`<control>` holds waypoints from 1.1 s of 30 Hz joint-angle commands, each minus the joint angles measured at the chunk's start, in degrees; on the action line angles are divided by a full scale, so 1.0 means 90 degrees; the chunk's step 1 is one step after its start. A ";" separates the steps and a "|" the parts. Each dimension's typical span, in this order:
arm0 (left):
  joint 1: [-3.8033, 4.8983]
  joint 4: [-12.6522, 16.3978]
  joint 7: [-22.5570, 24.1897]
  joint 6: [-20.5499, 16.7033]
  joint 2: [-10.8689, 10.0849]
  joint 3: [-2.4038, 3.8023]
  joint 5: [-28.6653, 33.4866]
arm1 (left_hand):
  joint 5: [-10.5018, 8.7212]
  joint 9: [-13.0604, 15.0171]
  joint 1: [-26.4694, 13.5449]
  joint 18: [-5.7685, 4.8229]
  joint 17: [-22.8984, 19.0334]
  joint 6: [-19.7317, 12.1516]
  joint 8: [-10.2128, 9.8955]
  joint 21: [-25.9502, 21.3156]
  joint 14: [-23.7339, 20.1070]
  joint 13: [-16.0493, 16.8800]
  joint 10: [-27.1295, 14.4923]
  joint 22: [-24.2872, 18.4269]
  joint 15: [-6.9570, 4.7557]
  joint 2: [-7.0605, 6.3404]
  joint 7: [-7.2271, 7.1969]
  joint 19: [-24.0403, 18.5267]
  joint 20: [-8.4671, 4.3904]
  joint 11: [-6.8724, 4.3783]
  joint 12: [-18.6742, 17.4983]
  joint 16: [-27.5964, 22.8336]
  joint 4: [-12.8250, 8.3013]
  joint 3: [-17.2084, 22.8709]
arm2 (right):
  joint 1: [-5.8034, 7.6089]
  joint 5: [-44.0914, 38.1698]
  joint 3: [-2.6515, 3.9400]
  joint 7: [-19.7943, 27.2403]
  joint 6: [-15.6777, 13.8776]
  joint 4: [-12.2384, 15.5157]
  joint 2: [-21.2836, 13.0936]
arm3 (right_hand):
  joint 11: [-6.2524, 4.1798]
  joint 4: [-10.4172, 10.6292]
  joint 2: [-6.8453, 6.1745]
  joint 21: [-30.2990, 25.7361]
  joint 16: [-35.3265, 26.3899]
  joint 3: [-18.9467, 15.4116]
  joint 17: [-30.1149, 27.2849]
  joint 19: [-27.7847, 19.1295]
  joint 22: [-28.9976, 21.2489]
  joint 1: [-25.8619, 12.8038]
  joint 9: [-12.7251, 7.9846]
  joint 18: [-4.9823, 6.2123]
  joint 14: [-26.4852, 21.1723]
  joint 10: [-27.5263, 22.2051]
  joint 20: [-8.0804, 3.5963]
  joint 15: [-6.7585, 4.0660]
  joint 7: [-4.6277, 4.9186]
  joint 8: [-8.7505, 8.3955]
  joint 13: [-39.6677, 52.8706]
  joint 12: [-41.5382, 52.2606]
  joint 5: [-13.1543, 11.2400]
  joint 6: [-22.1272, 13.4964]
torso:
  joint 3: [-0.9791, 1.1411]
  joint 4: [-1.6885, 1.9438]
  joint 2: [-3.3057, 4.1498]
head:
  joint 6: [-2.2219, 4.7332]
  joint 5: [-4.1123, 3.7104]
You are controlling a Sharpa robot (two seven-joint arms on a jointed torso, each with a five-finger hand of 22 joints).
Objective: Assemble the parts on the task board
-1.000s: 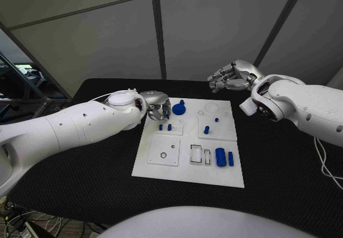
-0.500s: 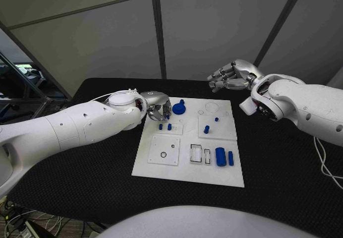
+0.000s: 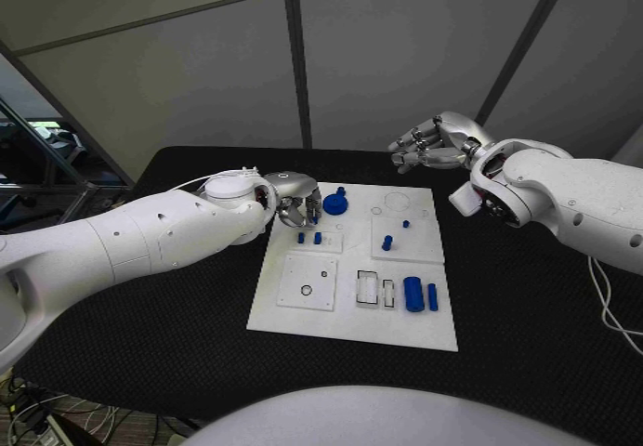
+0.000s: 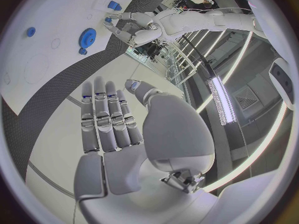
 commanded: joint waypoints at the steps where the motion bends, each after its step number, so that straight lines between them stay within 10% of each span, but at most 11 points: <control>1: 0.0004 -0.0017 -0.0013 0.0137 0.0008 -0.0001 0.0002 | 0.0014 -0.0032 -0.0064 -0.0750 -0.0025 -0.0060 -0.0101 -0.0052 0.0094 -0.0016 -0.0037 0.1029 0.0020 -0.0033 0.0081 0.0047 -0.0020 0.0052 -0.0094 -0.0029 -0.0021 0.0004 | 0.0012 -0.0001 0.0003 0.0046 0.0037 -0.0002 0.0002 | -0.0015 -0.0001 0.0020 -0.0043 -0.0009 0.0028 -0.0007 0.0034 -0.0009 0.0023 0.0000 0.0013 0.0011 -0.0025 0.0008 -0.0040 -0.0008 0.0013 -0.0009 0.0039 0.0035 -0.0004 | 0.0000 0.0001 0.0000 | -0.0006 -0.0002; 24: 0.0002 -0.0032 -0.0042 0.0159 0.0011 -0.0002 0.0002 | 0.0016 -0.0157 -0.0100 -0.0765 -0.0062 -0.0336 -0.0385 0.0036 0.0072 0.0026 -0.0006 0.1046 0.0082 -0.0096 0.0188 0.0047 0.0038 0.0122 -0.0234 -0.0033 -0.0022 -0.0017 | 0.0012 -0.0001 0.0003 0.0047 0.0027 0.0008 -0.0013 | -0.0015 -0.0001 0.0020 -0.0043 -0.0009 0.0028 -0.0007 0.0034 -0.0009 0.0023 0.0000 0.0013 0.0011 -0.0025 0.0008 -0.0040 -0.0008 0.0013 -0.0009 0.0039 0.0035 -0.0004 | 0.0001 0.0003 -0.0001 | -0.0021 -0.0006; 29: 0.0002 -0.0048 -0.0068 0.0142 -0.0005 -0.0002 0.0003 | 0.0023 -0.0418 -0.0121 -0.0756 -0.0079 -0.1090 -0.0659 0.0033 0.0064 0.0068 0.0030 0.1042 0.0079 -0.0159 0.0239 0.0035 0.0048 0.0108 -0.0340 -0.0027 -0.0004 -0.0059 | 0.0012 -0.0030 0.0003 0.0029 -0.0013 -0.0003 -0.0023 | -0.0006 -0.0008 -0.0001 -0.0061 -0.0016 0.0021 -0.0018 0.0039 -0.0012 0.0004 -0.0003 0.0013 0.0002 -0.0049 0.0008 -0.0029 -0.0001 0.0015 -0.0022 0.0046 0.0033 -0.0023 | -0.0001 0.0002 -0.0001 | -0.0022 -0.0007; 33: 0.0002 -0.0051 -0.0084 0.0074 -0.0037 -0.0001 0.0003 | 0.0034 -0.0758 -0.0055 -0.0752 -0.0087 -0.2353 -0.0710 0.0027 0.0061 0.0107 0.0072 0.1038 0.0076 -0.0165 0.0233 0.0026 0.0050 0.0106 -0.0445 -0.0018 0.0060 -0.0235 | 0.0012 -0.0214 0.0003 -0.0001 -0.0110 -0.0015 -0.0044 | 0.0093 -0.0024 -0.0063 -0.0125 -0.0091 0.0020 -0.0067 -0.0014 -0.0038 -0.0021 -0.0017 -0.0010 -0.0136 -0.0327 0.0043 0.0049 0.0079 -0.0042 -0.0070 -0.0062 0.0035 -0.0165 | -0.0003 0.0004 0.0001 | -0.0020 -0.0013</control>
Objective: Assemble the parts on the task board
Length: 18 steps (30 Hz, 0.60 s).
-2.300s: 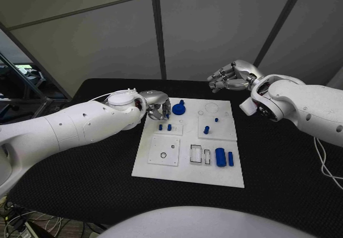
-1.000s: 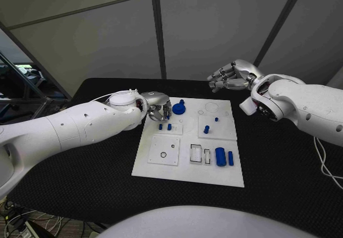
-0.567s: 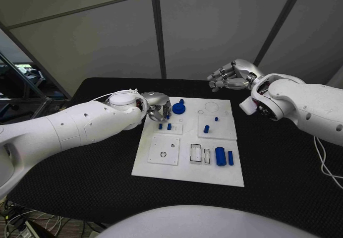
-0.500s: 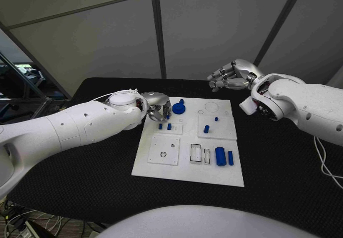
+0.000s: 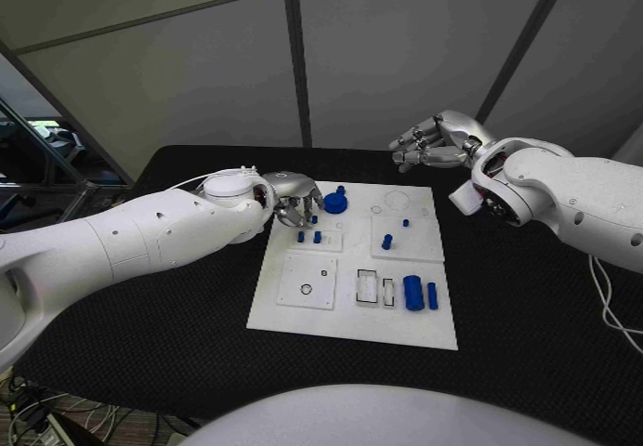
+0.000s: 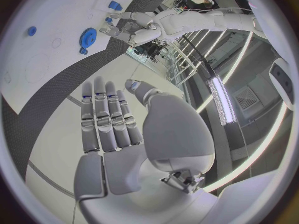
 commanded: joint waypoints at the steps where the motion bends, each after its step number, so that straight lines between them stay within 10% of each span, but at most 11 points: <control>1: 0.0006 -0.0006 -0.0049 -0.0066 -0.0034 0.0001 0.0002 | 0.0037 -0.0163 0.0075 -0.0751 -0.0011 -0.0603 -0.0049 -0.0003 0.0060 0.0024 0.0045 0.1037 0.0032 -0.0055 0.0011 0.0024 0.0051 0.0003 -0.0066 -0.0017 0.0045 -0.0143 | 0.0012 -0.0221 0.0003 0.0002 -0.0114 -0.0014 -0.0030 | 0.0070 -0.0027 -0.0070 -0.0062 -0.0072 0.0019 -0.0041 -0.0021 -0.0024 -0.0024 -0.0003 -0.0012 -0.0125 -0.0260 0.0052 0.0039 0.0046 -0.0032 -0.0032 -0.0108 0.0032 -0.0084 | -0.0005 0.0002 0.0002 | 0.0004 -0.0010; 7: 0.0007 0.0029 -0.0025 -0.0288 -0.0124 0.0029 0.0111 | 0.0055 -0.0288 0.0137 -0.0718 -0.0076 -0.0876 -0.0034 -0.0193 0.0034 0.0073 0.0036 0.0991 0.0022 -0.0067 -0.0069 -0.0027 0.0047 -0.0014 -0.0142 -0.0037 0.0300 -0.0534 | 0.0012 -0.0530 0.0002 0.0099 -0.0172 0.0023 -0.0116 | 0.0016 -0.0134 0.0006 -0.0011 0.0000 0.0066 -0.0039 0.0088 0.0009 0.0124 0.0043 0.0023 0.0023 -0.0354 0.0021 -0.0024 -0.0051 0.0112 -0.0013 -0.0052 -0.0015 0.0194 | 0.0001 -0.0003 -0.0002 | 0.0027 -0.0031; 15: 0.0010 0.0217 0.0028 -0.0406 -0.0394 0.0275 0.0331 | 0.0043 -0.0189 0.0205 -0.0650 -0.0190 0.0214 0.0177 -0.0647 -0.0015 0.0116 -0.0061 0.0888 0.0041 -0.0057 -0.0096 -0.0146 0.0064 0.0010 -0.0192 -0.0082 0.0454 -0.0667 | 0.0010 -0.1421 0.0001 0.0128 -0.0339 0.0111 -0.0345 | -0.0293 -0.0397 0.0158 0.1325 0.0837 -0.0265 0.0484 0.1134 0.0807 0.0388 0.0023 0.0018 0.1706 0.0025 -0.0553 -0.0520 -0.0313 0.0114 -0.0014 0.0142 -0.0270 0.0688 | -0.0001 0.0012 -0.0012 | 0.0099 -0.0108; 18: 0.0010 0.0373 0.0140 -0.0584 -0.0614 0.0423 0.0718 | 0.0036 -0.0147 0.0284 -0.0483 -0.1006 0.0580 0.0386 -0.1809 -0.0366 0.0154 -0.0140 0.0614 0.0069 -0.0013 -0.0041 -0.0498 0.0092 0.0040 -0.0170 -0.0479 0.0471 -0.0628 | -0.0009 -0.2176 0.0000 0.0020 -0.0386 0.0180 -0.0475 | -0.0380 -0.0448 0.0214 0.2063 0.1910 -0.0306 0.1100 0.1352 0.1299 0.0400 0.0018 0.0011 0.2003 0.0275 -0.0737 -0.0681 -0.0407 0.0053 0.0002 0.0109 -0.0321 0.0920 | -0.0007 0.0005 -0.0009 | 0.0154 -0.0222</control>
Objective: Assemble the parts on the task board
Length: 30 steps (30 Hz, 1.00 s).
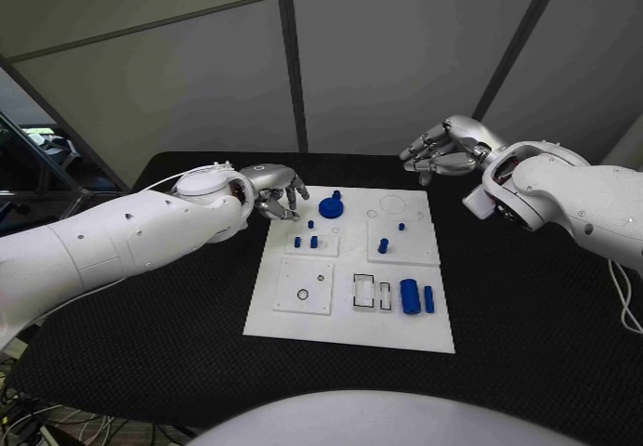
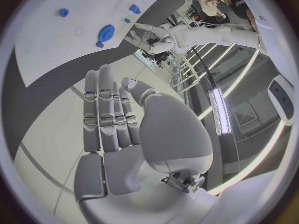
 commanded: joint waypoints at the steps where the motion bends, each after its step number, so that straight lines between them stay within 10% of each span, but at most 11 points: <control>1: 0.0013 0.0145 0.0169 -0.0360 -0.0189 0.0093 0.0635 | -0.0015 0.0040 0.0097 -0.0434 -0.0834 0.0290 0.0171 -0.1011 -0.0378 0.0021 -0.0118 0.0533 0.0024 0.0027 0.0057 -0.0316 0.0024 0.0026 -0.0012 -0.0423 0.0003 0.0044 | -0.0016 -0.1311 0.0001 -0.0054 -0.0209 0.0079 -0.0104 | -0.0028 0.0000 0.0045 0.0542 0.0908 -0.0001 0.0526 0.0000 0.0390 -0.0008 -0.0017 0.0020 0.0249 0.0157 -0.0100 -0.0057 -0.0037 -0.0110 0.0005 -0.0060 -0.0019 0.0144 | -0.0003 -0.0001 0.0003 | 0.0066 -0.0119; 4: 0.0018 0.0344 0.0401 -0.0650 -0.0490 0.0178 0.1713 | -0.0024 0.0108 0.0143 -0.0137 -0.3088 0.0763 0.0431 -0.3159 -0.1580 0.0089 -0.0156 -0.0062 0.0064 0.0043 0.0096 -0.1073 0.0061 0.0056 0.0133 -0.1823 -0.0039 0.0153 | -0.0081 -0.2256 -0.0001 -0.0272 -0.0258 0.0211 -0.0238 | -0.0073 -0.0055 0.0044 0.1048 0.2046 0.0095 0.1367 -0.0087 0.0772 0.0000 -0.0007 0.0020 0.0290 0.0308 -0.0104 -0.0114 -0.0061 -0.0199 0.0030 -0.0159 -0.0098 0.0296 | 0.0001 -0.0005 0.0002 | 0.0108 -0.0242; 6: 0.0021 0.0474 0.0567 -0.0813 -0.0666 0.0202 0.2505 | -0.0031 0.0158 0.0168 -0.0072 -0.3702 0.1017 0.0561 -0.3712 -0.1862 0.0141 -0.0075 -0.0259 0.0052 0.0073 0.0088 -0.1251 0.0069 0.0047 0.0257 -0.2339 -0.0070 0.0208 | -0.0131 -0.2771 -0.0009 -0.0438 -0.0315 0.0305 -0.0305 | -0.0101 -0.0074 0.0028 0.1348 0.2854 0.0153 0.2095 0.0012 0.1093 0.0004 -0.0009 -0.0013 0.0325 0.0321 -0.0102 -0.0119 -0.0072 -0.0245 0.0033 -0.0207 -0.0278 0.0307 | 0.0005 -0.0011 -0.0001 | 0.0131 -0.0288; 18: -0.0016 0.1480 0.1475 -0.1148 -0.1238 0.0204 0.6506 | -0.0035 0.0393 0.0130 -0.0075 -0.4055 0.1447 0.0899 -0.4092 -0.1897 0.0374 -0.0124 -0.0555 0.0017 0.0231 0.0007 -0.1337 0.0042 -0.0014 0.0732 -0.2889 -0.0177 0.0256 | -0.0664 -0.4751 -0.0040 -0.1143 -0.0577 0.0676 -0.0410 | -0.0026 -0.0029 -0.0185 0.2079 0.4131 0.0388 0.3172 0.0120 0.1930 -0.0191 -0.0017 -0.0107 0.0249 -0.0041 -0.0036 -0.0048 -0.0072 -0.0482 0.0000 -0.0468 -0.0443 0.0225 | -0.0042 -0.0010 -0.0029 | 0.0205 -0.0521; 30: -0.0089 0.1904 0.1983 -0.1007 -0.1298 0.0199 0.7921 | -0.0034 0.0427 0.0145 -0.0077 -0.4084 0.1424 0.0921 -0.4146 -0.1921 0.0411 -0.0183 -0.0595 0.0024 0.0260 0.0012 -0.1340 0.0042 -0.0010 0.0810 -0.2934 -0.0219 0.0253 | -0.0963 -0.6185 -0.0048 -0.1180 -0.0679 0.0639 -0.0091 | 0.0060 -0.0039 -0.0388 0.2362 0.4665 0.0544 0.3614 0.0202 0.2254 -0.0236 -0.0028 -0.0139 0.0215 -0.0408 0.0037 0.0025 -0.0033 -0.0581 -0.0030 -0.0541 -0.0499 0.0057 | -0.0042 0.0013 -0.0020 | 0.0242 -0.0629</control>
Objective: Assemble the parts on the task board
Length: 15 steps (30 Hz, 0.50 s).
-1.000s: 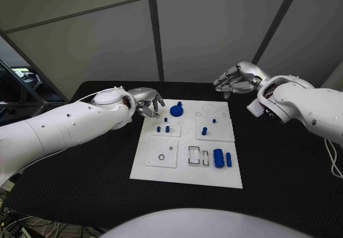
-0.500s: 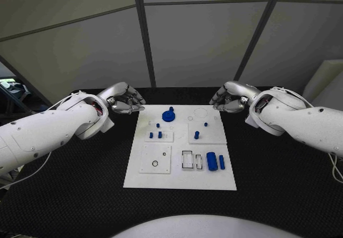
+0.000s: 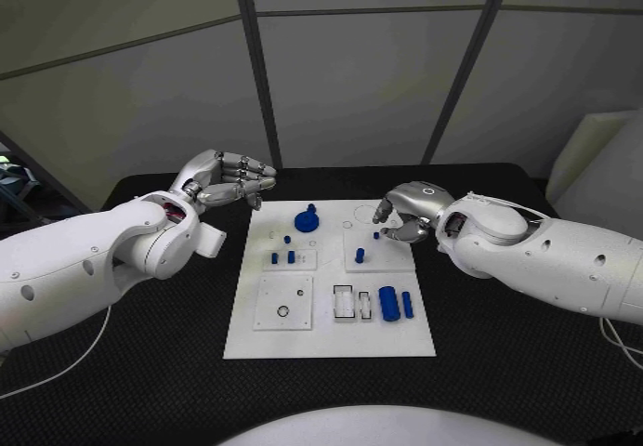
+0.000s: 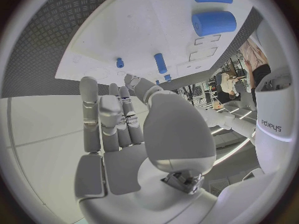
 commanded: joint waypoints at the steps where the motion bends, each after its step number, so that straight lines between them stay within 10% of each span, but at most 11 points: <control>1: -0.0008 0.0064 0.0391 0.0022 -0.0006 0.0000 0.0760 | -0.0035 0.0013 0.0001 -0.0079 -0.0015 -0.0038 0.0044 -0.0033 -0.0032 0.0013 -0.0059 -0.0013 0.0035 0.0062 0.0016 -0.0026 -0.0008 -0.0003 0.0059 -0.0043 -0.0049 0.0005 | -0.0048 -0.0948 -0.0003 -0.0042 -0.0173 -0.0040 0.0068 | 0.0001 0.0002 -0.0110 0.0040 0.0067 0.0056 0.0027 -0.0006 0.0010 -0.0032 -0.0010 -0.0036 0.0207 -0.0110 0.0036 0.0063 -0.0016 -0.0045 -0.0012 -0.0045 -0.0045 -0.0070 | 0.0005 0.0014 0.0009 | -0.0003 -0.0004; 15: -0.0021 0.0104 0.0450 0.0052 0.0014 0.0000 0.0835 | -0.0034 0.0031 0.0007 -0.0081 -0.0025 -0.0063 0.0052 -0.0059 -0.0044 0.0032 -0.0103 -0.0031 0.0042 0.0071 0.0031 -0.0027 -0.0006 0.0007 0.0101 -0.0057 -0.0075 -0.0002 | -0.0130 -0.0827 -0.0005 0.0210 0.0199 -0.0403 0.0312 | 0.0002 0.0038 -0.0138 0.0225 0.0379 0.0095 0.0321 0.0111 0.0268 -0.0061 -0.0009 -0.0077 0.0222 -0.0208 0.0049 0.0066 -0.0028 -0.0039 -0.0005 -0.0006 -0.0106 -0.0168 | 0.0006 0.0003 0.0011 | -0.0028 0.0035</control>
